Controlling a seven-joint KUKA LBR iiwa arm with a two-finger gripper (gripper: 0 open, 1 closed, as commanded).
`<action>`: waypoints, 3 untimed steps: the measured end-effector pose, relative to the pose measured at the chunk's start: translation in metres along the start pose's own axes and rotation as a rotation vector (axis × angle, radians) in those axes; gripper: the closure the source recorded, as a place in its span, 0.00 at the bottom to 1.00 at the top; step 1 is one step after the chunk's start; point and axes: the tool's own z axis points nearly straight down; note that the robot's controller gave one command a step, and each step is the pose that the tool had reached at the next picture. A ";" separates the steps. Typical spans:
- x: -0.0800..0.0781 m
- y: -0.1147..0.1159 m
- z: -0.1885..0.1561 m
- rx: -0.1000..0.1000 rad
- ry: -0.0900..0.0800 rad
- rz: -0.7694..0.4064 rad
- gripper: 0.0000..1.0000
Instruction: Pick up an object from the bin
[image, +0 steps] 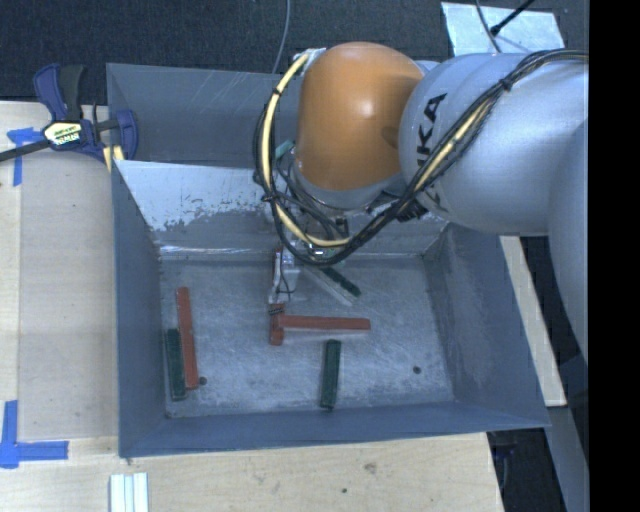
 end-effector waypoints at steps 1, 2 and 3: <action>-0.002 0.000 -0.005 -0.001 -0.008 0.002 0.00; -0.005 -0.011 0.031 -0.002 -0.013 -0.082 0.00; 0.020 -0.046 0.091 0.001 -0.004 -0.461 0.00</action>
Offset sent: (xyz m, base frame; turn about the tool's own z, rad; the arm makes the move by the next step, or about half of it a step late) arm 0.0102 -0.0412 -0.1302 -0.2906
